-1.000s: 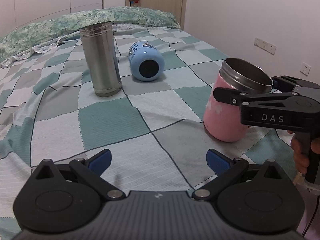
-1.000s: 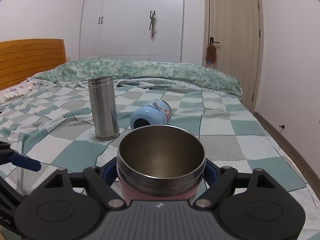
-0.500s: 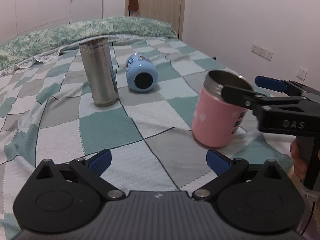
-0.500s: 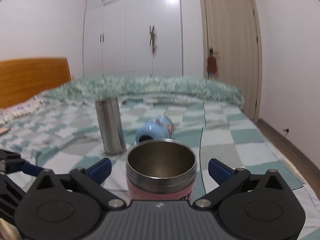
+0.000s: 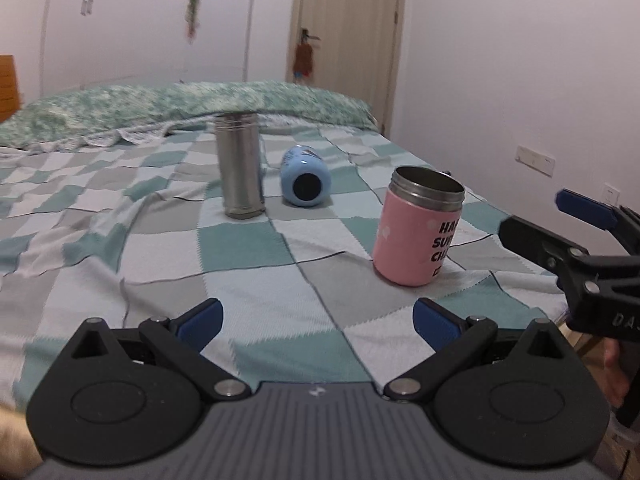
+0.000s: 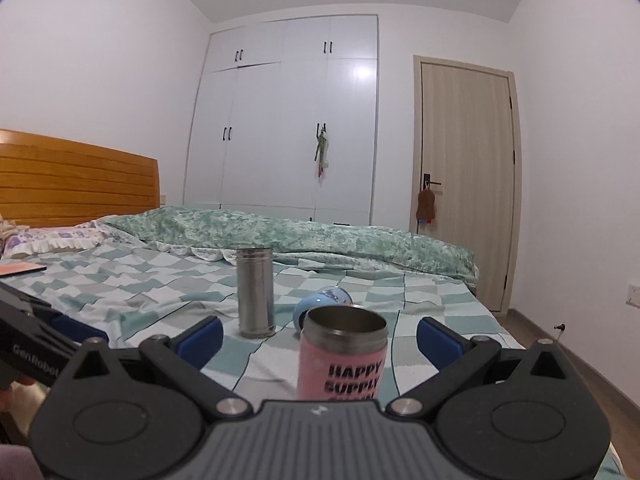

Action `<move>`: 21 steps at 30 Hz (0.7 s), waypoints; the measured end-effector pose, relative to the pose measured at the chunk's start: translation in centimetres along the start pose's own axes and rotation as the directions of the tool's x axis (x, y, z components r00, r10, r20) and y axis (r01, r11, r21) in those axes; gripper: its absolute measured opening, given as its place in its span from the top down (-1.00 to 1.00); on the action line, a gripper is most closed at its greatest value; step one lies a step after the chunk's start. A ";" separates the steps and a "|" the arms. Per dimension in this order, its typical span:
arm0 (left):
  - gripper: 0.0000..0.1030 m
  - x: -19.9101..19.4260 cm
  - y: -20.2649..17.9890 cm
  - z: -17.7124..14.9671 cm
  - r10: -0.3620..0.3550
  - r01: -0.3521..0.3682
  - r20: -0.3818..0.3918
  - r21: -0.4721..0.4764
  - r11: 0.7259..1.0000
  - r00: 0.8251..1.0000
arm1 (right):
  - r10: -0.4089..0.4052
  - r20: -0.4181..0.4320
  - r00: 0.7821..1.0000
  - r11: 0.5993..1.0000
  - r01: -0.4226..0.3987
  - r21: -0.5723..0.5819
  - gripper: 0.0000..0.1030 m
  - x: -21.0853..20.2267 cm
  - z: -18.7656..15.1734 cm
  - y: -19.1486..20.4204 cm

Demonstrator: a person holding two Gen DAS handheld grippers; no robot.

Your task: Flip cup upright

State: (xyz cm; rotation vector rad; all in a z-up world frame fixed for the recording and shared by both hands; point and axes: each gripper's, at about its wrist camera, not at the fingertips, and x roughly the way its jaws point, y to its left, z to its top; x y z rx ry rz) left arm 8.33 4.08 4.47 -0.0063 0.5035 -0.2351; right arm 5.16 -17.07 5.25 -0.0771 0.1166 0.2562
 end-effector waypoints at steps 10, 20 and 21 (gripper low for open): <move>-1.00 -3.2 -0.4 -5.4 0.152 -0.141 0.202 -0.066 0.988 0.968 | -0.008 -0.005 1.000 1.000 0.008 0.001 -1.00 -3.9 -3.3 1.5; -1.00 -4.1 -1.5 -7.7 0.235 -0.226 0.338 -0.068 0.972 0.911 | -0.057 -0.016 0.998 0.998 0.057 0.039 -1.00 -4.1 -5.7 1.2; -1.00 -4.1 -1.4 -7.7 0.235 -0.225 0.342 -0.070 0.972 0.910 | -0.060 -0.016 0.998 0.997 0.061 0.043 -1.00 -4.0 -5.8 1.1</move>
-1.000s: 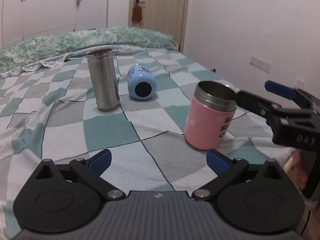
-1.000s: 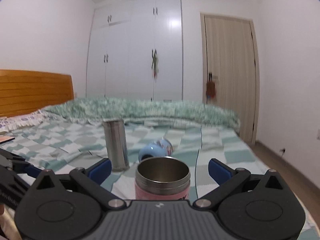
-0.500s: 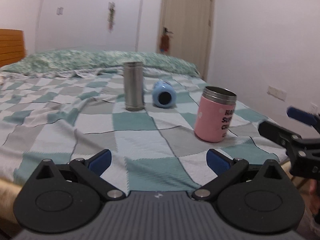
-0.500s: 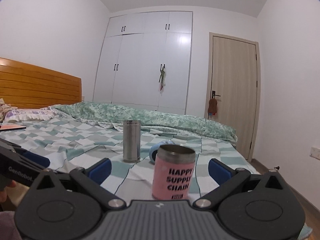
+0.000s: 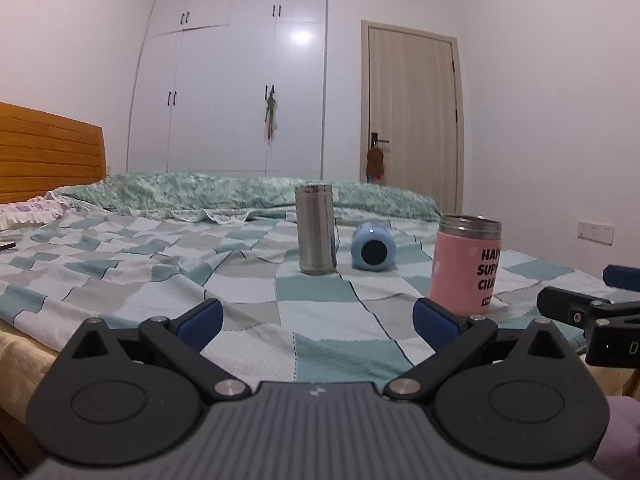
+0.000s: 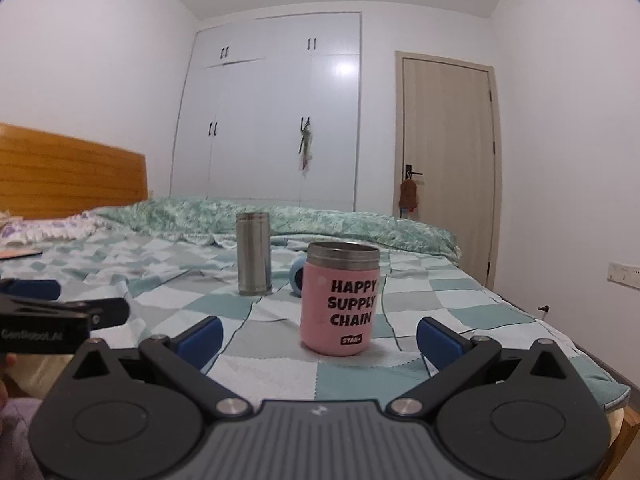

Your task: Flip cup upright

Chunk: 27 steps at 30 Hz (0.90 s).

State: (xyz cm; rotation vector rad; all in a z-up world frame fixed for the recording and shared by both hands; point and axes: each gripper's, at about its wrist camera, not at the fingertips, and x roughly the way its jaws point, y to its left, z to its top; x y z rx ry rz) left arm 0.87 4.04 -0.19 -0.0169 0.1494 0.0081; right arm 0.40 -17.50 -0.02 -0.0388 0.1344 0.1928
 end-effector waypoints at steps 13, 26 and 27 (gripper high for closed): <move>-1.00 0.0 0.0 -0.3 -0.003 0.003 0.010 0.007 1.000 1.000 | -0.010 -0.003 1.000 1.000 0.010 0.001 -1.00 0.2 -0.2 -0.1; -1.00 -0.3 0.0 -0.3 -0.006 0.006 0.018 0.009 1.000 1.000 | -0.012 0.000 1.000 1.000 0.012 -0.001 -1.00 0.3 -0.2 -0.1; -1.00 -0.3 0.0 -0.3 -0.006 0.006 0.017 0.009 1.000 1.000 | -0.012 0.000 1.000 1.000 0.012 -0.001 -1.00 0.3 -0.2 -0.1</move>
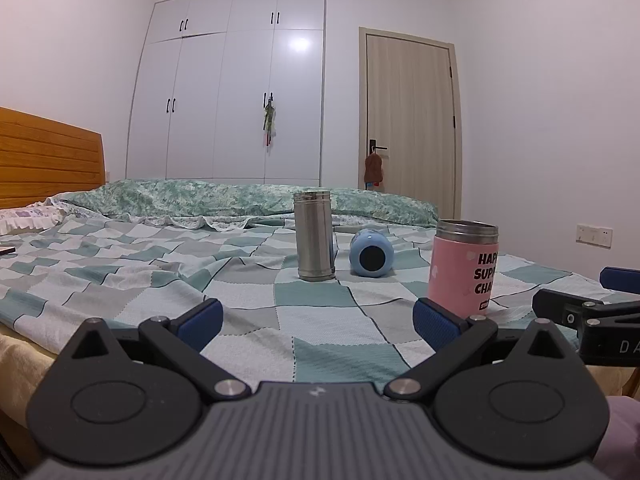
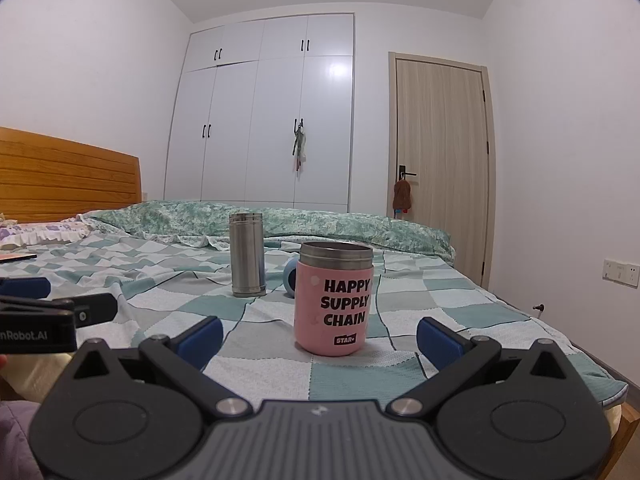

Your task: Flip cup upright

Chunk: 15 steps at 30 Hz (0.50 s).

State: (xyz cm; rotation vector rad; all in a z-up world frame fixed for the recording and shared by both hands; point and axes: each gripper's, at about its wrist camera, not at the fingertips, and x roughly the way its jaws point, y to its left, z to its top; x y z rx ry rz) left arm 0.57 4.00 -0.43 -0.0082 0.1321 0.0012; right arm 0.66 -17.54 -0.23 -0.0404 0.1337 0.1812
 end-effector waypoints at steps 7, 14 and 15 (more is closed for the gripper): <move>-1.00 -0.1 0.0 0.0 0.000 0.000 0.002 0.000 1.000 1.000 | 0.001 0.002 1.000 1.000 -0.001 0.000 -1.00 0.0 0.0 0.0; -1.00 -0.1 0.0 0.0 -0.002 0.002 0.004 0.002 1.000 1.000 | 0.000 0.003 1.000 1.000 0.000 0.001 -1.00 0.2 0.1 -0.1; -1.00 -0.1 0.0 0.0 -0.004 0.003 0.004 0.002 1.000 1.000 | 0.000 0.003 1.000 1.000 0.000 0.001 -1.00 0.1 0.1 -0.1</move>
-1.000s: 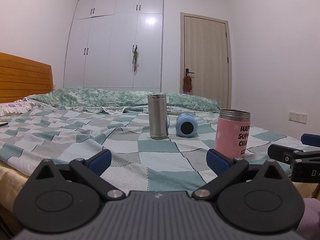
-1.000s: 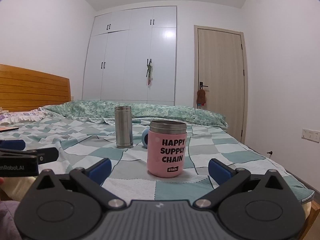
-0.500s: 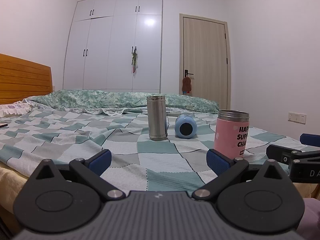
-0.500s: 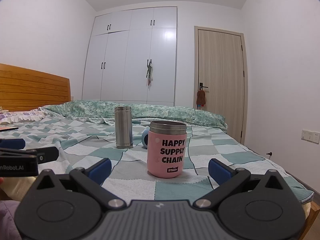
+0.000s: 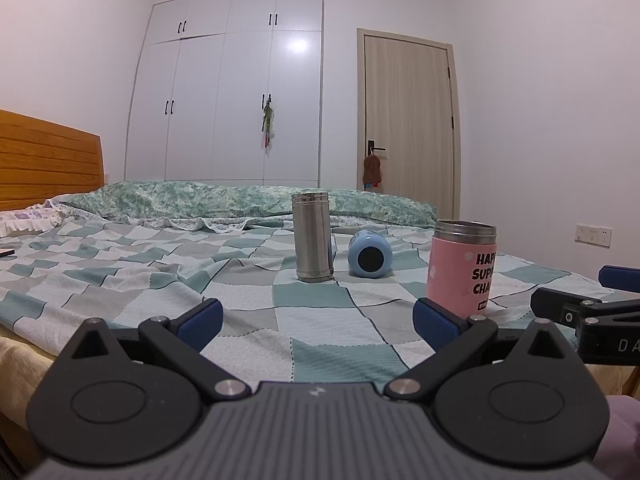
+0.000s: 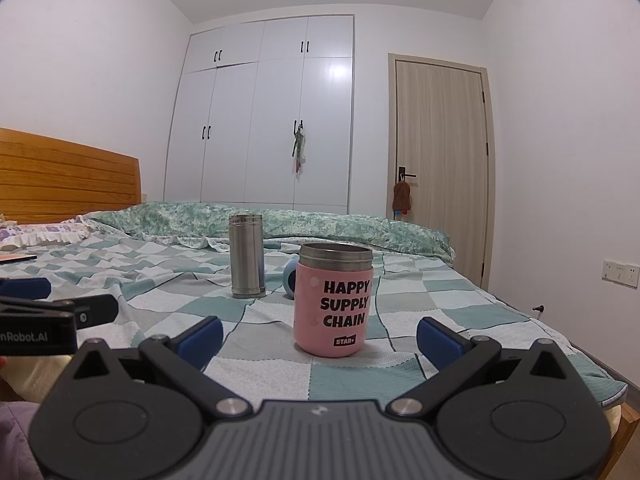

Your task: Flip cup upright

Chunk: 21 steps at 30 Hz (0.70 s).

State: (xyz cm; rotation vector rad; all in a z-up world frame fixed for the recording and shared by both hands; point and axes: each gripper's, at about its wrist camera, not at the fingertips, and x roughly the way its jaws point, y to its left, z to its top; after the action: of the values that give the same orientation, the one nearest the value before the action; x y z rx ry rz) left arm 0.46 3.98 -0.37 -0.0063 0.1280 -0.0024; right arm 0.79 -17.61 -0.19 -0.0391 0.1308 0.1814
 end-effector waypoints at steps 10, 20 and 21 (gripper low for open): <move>-1.00 -0.1 0.0 0.0 -0.005 0.005 0.003 0.002 1.000 1.000 | 0.001 0.001 1.000 1.000 -0.001 0.000 -1.00 0.1 0.0 0.0; -1.00 -0.4 0.2 0.2 -0.012 0.012 0.009 -0.008 1.000 1.000 | 0.001 0.001 1.000 1.000 -0.001 0.000 -1.00 0.1 0.0 0.0; -1.00 -0.4 0.3 0.2 -0.014 0.015 0.013 -0.011 1.000 1.000 | 0.001 0.001 1.000 1.000 -0.001 0.000 -1.00 0.1 0.0 0.0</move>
State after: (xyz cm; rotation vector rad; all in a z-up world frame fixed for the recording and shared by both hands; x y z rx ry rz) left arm 0.04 4.24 -0.14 -0.0184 0.1156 -0.0162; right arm 0.87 -17.64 -0.21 -0.0391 0.1298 0.1827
